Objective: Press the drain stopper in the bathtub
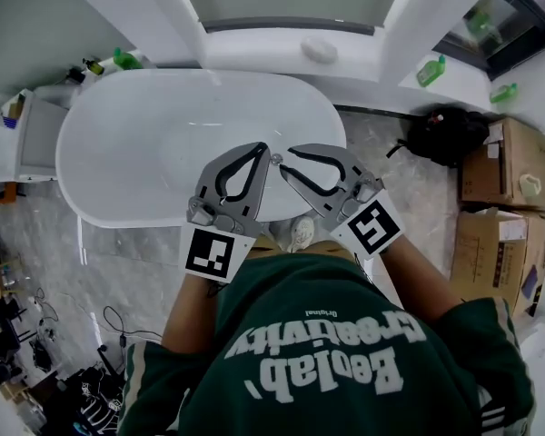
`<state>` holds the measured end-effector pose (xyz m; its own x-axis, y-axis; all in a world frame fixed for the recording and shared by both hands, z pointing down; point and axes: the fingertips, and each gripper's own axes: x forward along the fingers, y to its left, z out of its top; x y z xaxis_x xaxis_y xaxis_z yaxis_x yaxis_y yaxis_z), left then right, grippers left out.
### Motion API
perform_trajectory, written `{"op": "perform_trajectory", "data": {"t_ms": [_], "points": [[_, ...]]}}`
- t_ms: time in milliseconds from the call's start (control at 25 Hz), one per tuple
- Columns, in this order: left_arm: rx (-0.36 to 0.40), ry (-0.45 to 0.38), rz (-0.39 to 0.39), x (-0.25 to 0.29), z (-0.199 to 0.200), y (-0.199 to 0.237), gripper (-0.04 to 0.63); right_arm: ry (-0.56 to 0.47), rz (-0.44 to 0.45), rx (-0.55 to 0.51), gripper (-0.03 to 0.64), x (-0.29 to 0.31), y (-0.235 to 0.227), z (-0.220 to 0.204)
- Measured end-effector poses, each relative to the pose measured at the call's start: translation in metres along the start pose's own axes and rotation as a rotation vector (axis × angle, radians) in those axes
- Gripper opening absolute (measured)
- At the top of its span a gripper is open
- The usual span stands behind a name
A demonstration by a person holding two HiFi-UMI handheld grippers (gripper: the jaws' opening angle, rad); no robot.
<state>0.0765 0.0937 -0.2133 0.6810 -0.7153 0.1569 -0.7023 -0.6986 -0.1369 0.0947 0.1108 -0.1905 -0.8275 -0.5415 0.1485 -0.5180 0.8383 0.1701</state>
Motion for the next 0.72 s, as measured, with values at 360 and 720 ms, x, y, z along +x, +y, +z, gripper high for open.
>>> {"op": "perform_trajectory", "data": {"t_ms": [360, 720], "points": [[-0.026, -0.04, -0.019, -0.006, 0.012, -0.013, 0.005, -0.041, -0.037, 0.114, 0.031, -0.014, 0.013, 0.012], [-0.021, -0.036, -0.034, -0.005, 0.014, -0.023, 0.005, -0.063, -0.064, 0.108, 0.015, -0.026, 0.011, 0.022]]}}
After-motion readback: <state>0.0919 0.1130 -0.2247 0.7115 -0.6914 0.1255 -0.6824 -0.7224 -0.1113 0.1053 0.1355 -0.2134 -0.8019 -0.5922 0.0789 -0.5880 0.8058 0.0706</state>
